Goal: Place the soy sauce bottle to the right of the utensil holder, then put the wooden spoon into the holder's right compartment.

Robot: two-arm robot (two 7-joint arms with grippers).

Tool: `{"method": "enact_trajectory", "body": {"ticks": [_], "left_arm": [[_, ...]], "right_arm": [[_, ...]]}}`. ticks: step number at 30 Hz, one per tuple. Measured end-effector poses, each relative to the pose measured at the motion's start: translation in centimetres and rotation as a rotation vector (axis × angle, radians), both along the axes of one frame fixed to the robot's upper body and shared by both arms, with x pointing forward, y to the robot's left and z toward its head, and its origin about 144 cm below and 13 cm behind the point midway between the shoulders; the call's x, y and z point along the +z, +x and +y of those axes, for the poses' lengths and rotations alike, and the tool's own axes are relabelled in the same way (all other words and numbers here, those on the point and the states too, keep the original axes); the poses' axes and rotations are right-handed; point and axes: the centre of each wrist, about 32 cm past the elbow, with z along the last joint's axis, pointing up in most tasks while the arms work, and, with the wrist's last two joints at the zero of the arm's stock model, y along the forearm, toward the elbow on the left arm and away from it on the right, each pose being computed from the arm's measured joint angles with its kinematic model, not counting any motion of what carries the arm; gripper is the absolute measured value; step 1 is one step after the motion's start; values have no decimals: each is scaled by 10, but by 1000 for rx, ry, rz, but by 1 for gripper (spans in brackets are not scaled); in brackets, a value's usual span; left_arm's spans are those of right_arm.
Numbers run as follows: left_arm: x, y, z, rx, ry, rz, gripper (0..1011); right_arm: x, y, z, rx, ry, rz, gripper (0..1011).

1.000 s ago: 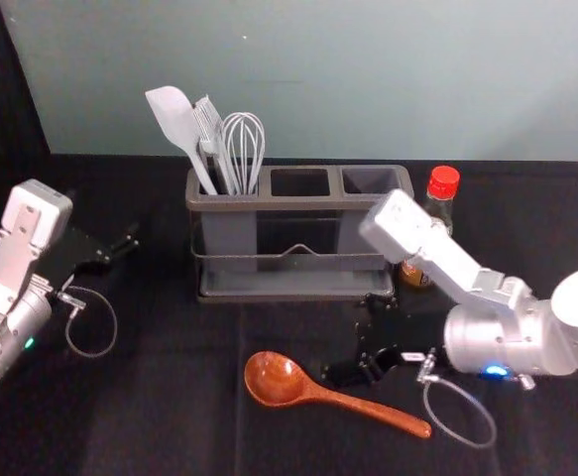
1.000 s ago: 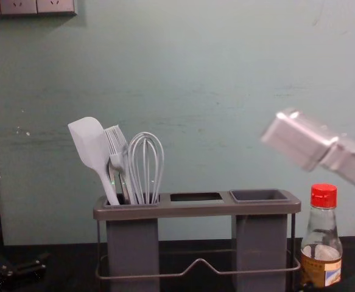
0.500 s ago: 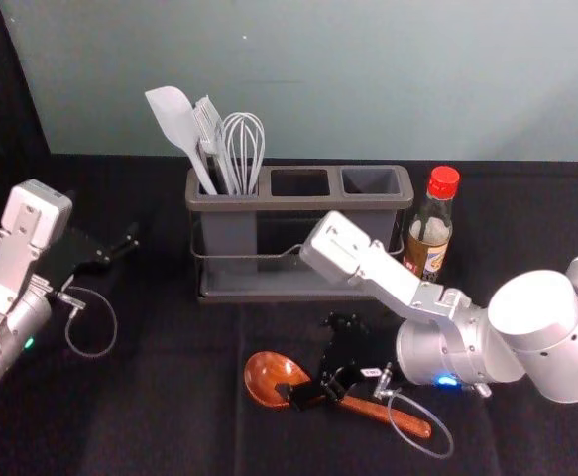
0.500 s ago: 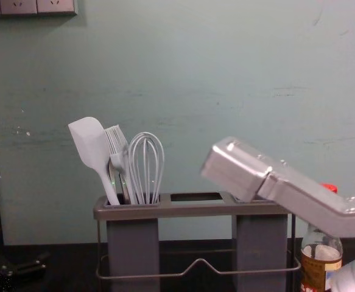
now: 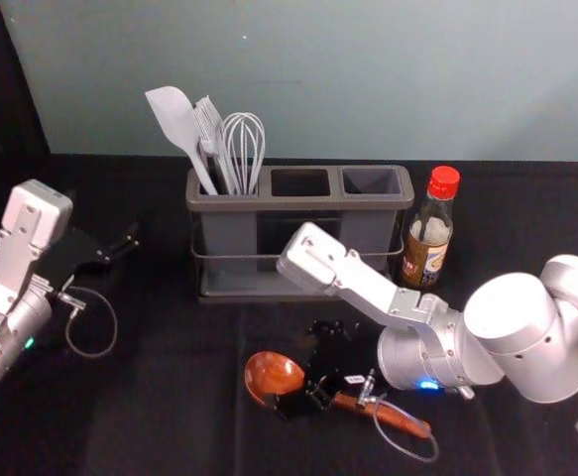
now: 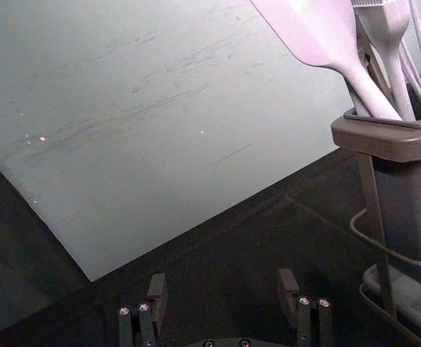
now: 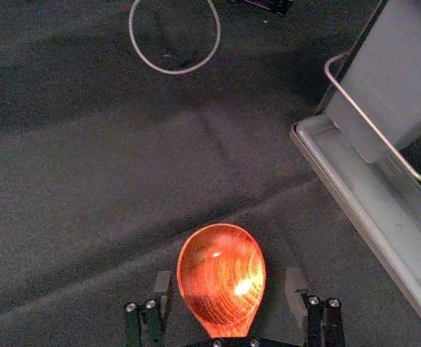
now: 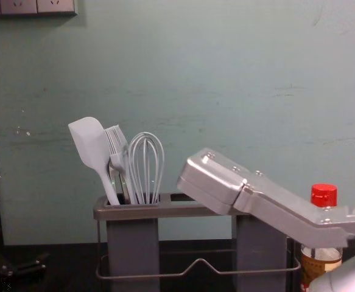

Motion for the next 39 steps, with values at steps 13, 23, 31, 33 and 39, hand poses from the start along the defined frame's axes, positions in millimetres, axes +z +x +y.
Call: {"method": "enact_trajectory", "body": {"ticks": [13,23,31,33,39], "left_arm": [[0,0,0,0,0,0,1005],[0,0,0,0,0,0,1005],[0,0,0,0,0,0,1005],[0,0,0,0,0,0,1005],[0,0,0,0,0,0,1005]], "right_arm": [[-5,4,8,9,-2,9,1004],[-10,5,12,10,1,15,1004],[-12,6,13,8,1,16,1004],[-13,6,13,8,0,16,1004],[-16,9,14,10,-7,21,1004]]}}
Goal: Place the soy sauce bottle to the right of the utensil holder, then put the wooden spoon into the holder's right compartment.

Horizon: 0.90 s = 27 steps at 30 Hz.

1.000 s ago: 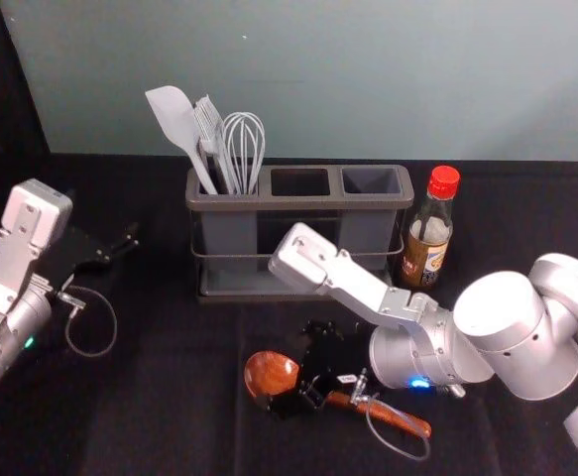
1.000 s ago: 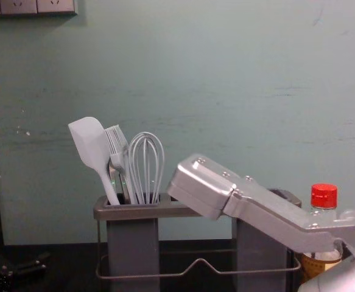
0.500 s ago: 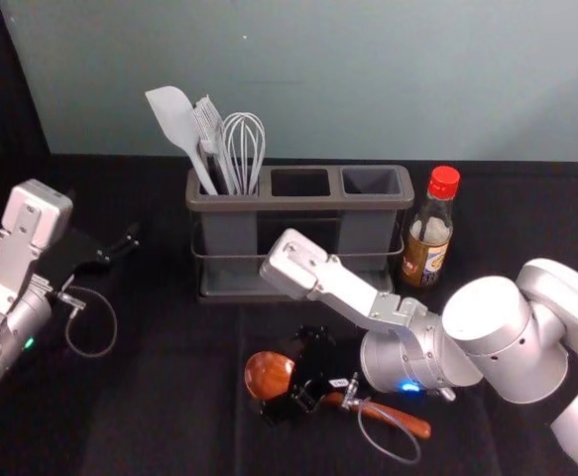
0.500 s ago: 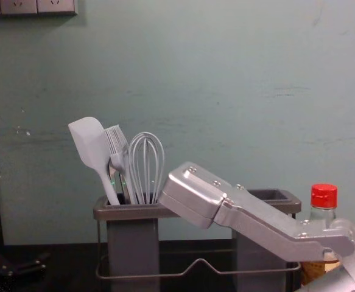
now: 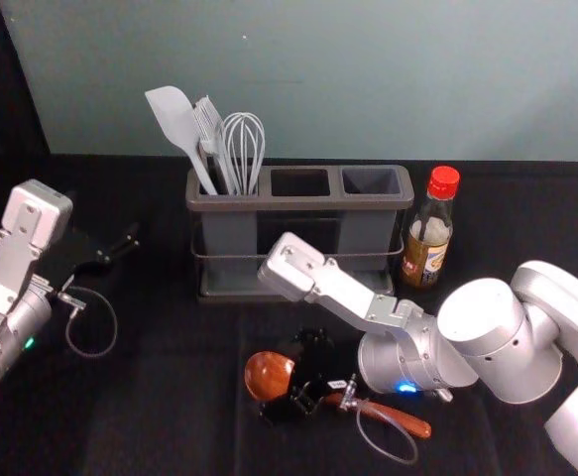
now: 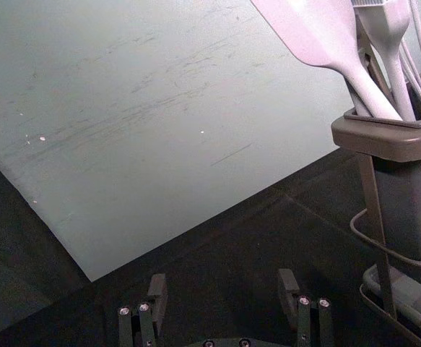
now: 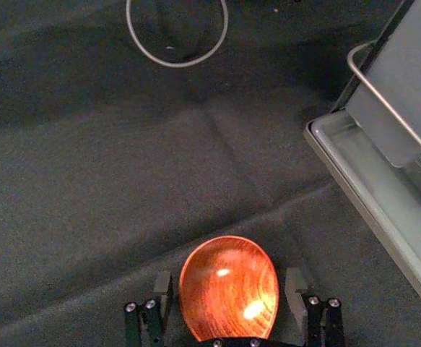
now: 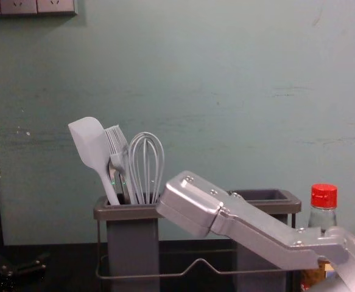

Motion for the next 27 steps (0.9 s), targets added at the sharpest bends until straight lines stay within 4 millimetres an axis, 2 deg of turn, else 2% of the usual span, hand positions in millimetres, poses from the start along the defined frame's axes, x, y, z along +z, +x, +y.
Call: {"method": "enact_trajectory", "body": {"ticks": [24,27], "left_arm": [[0,0,0,0,0,0,1005],[0,0,0,0,0,0,1005]], "right_arm": [[-5,0,3,20,-4,3,1004],[-6,-1,3,22,-5,-1,956]]}}
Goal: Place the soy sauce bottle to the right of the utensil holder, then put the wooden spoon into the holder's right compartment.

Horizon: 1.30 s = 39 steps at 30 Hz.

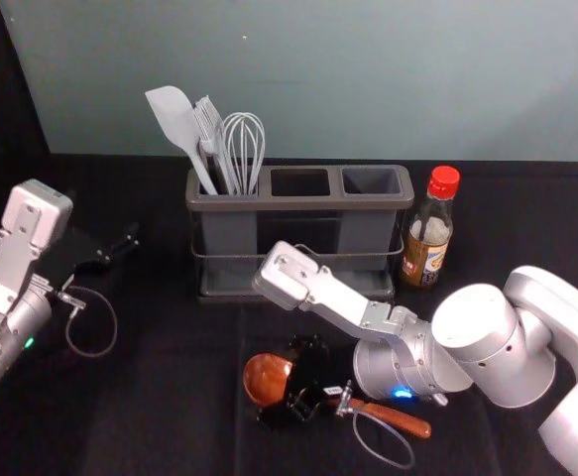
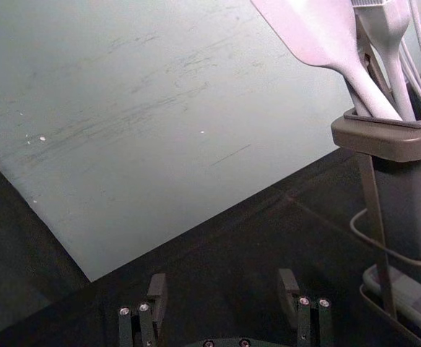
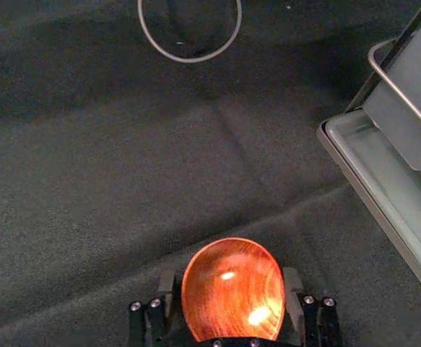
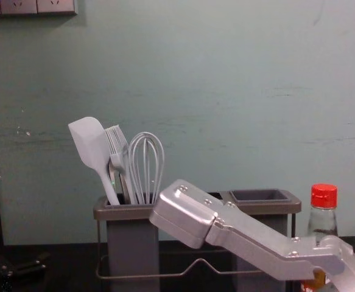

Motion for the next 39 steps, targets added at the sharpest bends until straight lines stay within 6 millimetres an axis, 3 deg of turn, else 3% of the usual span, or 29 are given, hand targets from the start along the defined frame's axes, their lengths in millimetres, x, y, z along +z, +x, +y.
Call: {"method": "enact_trajectory", "body": {"ticks": [6,17,26,39], "left_arm": [[0,0,0,0,0,0,1005],[0,0,0,0,0,0,1005],[0,0,0,0,0,0,1005],[0,0,0,0,0,0,1005]], "right_arm": [[0,0,-1,0,-3,-2,838],[2,-1,-5,-5,5,-8,837],[20,-8,-17,-12,62,-44,837],[44,-19,-52,-93,251,-126,837]]}}
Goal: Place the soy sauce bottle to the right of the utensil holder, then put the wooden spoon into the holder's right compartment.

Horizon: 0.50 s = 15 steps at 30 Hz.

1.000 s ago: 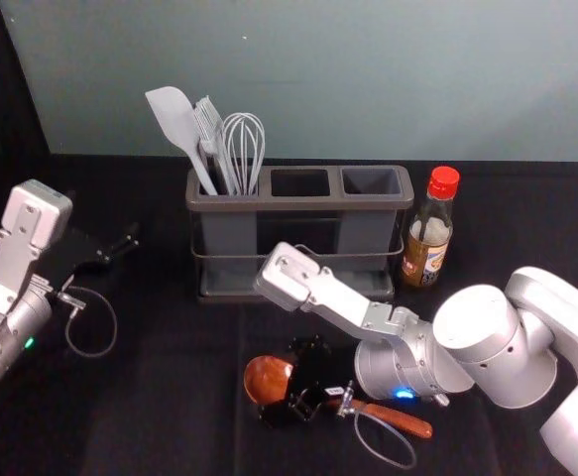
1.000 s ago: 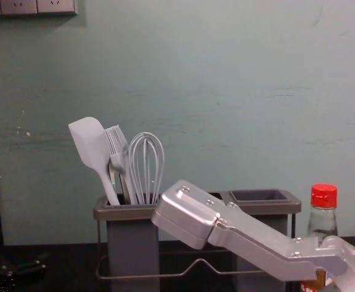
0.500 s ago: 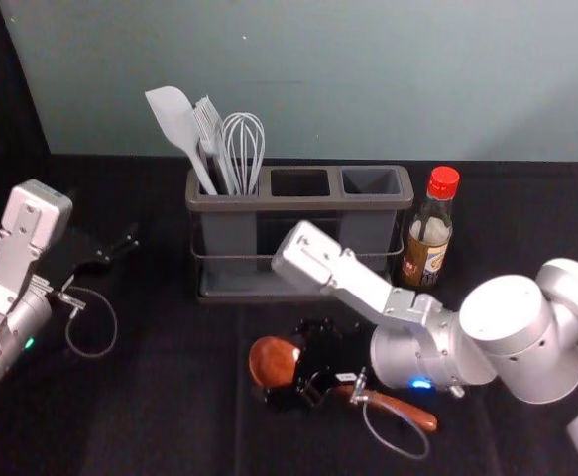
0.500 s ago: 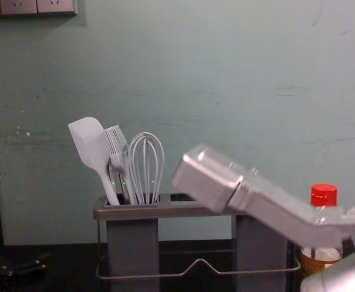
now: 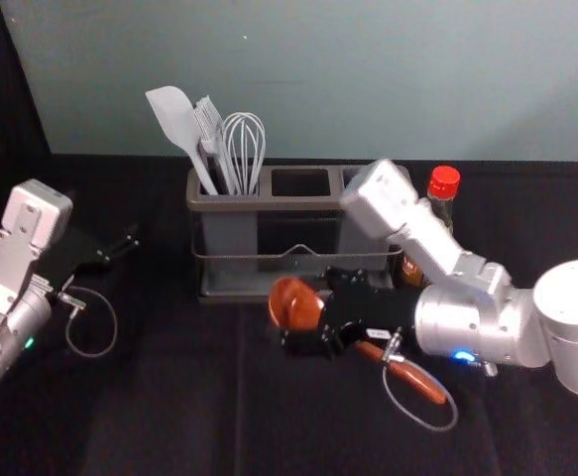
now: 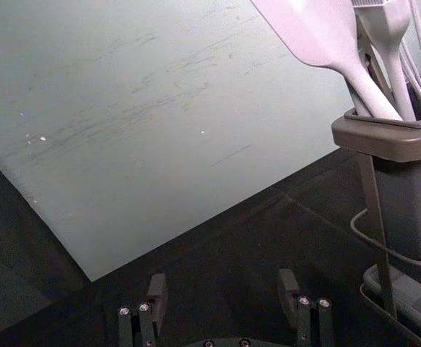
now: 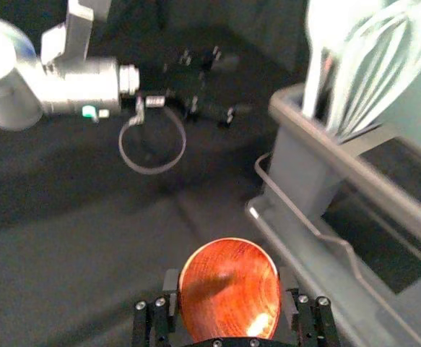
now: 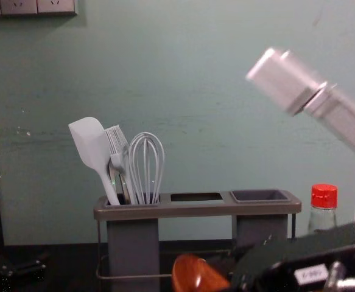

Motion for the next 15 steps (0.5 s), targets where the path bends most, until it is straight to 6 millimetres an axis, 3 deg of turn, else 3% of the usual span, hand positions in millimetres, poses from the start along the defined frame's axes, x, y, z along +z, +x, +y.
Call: {"method": "enact_trajectory", "body": {"ticks": [15], "left_arm": [[0,0,0,0,0,0,1005]], "right_arm": [[3,-12,-36,-118,258,-135,837]]}}
